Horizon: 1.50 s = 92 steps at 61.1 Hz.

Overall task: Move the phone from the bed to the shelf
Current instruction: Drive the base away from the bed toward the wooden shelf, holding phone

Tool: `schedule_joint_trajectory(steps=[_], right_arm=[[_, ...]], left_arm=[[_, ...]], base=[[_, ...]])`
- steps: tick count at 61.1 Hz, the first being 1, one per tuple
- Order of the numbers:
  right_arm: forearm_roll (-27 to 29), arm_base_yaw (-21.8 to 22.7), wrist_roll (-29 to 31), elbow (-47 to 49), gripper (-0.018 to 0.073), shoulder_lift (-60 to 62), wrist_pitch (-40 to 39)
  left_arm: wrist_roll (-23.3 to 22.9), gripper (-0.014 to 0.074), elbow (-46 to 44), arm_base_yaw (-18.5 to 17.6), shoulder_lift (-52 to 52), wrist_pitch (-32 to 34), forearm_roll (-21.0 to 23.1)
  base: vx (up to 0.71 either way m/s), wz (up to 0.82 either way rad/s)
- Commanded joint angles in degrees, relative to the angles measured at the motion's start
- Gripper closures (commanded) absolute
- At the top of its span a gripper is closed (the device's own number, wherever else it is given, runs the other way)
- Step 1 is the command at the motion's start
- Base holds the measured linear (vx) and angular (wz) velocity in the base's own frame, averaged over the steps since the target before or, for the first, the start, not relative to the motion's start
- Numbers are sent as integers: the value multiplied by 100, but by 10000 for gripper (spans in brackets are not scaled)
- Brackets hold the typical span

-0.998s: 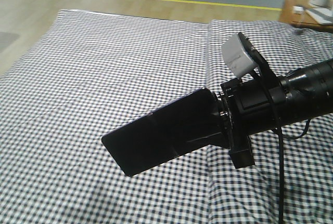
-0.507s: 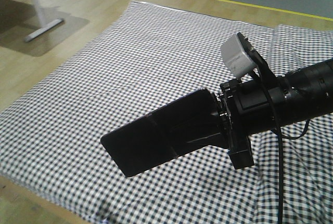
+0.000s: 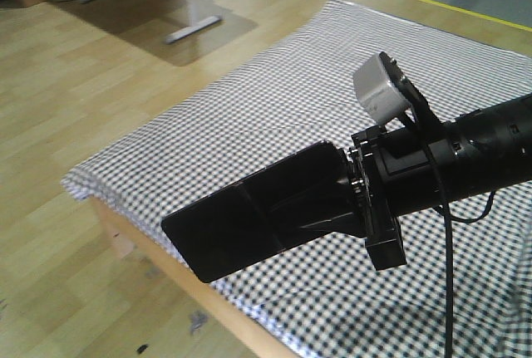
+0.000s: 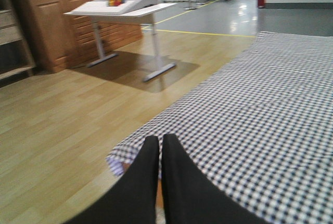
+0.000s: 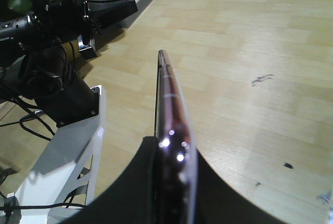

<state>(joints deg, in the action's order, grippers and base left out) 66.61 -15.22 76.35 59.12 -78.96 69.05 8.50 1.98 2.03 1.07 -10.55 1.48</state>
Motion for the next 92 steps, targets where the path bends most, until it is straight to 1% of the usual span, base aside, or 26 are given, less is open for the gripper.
schedule_joint_trajectory(steps=[1, 53, 70, 92], right_arm=[[451, -2, 81, 163, 562, 191, 385], [451, -2, 81, 163, 562, 191, 385], [451, -2, 81, 163, 562, 191, 385], [451, -2, 81, 163, 562, 191, 385]], left_arm=[[-33, 595, -132, 18, 34, 417, 52], [-33, 595, -132, 18, 34, 417, 52], [-33, 595, -132, 18, 34, 417, 52], [-33, 595, -132, 18, 34, 417, 52]], base=[[-13, 59], [-12, 59], [-7, 28], [0, 8]])
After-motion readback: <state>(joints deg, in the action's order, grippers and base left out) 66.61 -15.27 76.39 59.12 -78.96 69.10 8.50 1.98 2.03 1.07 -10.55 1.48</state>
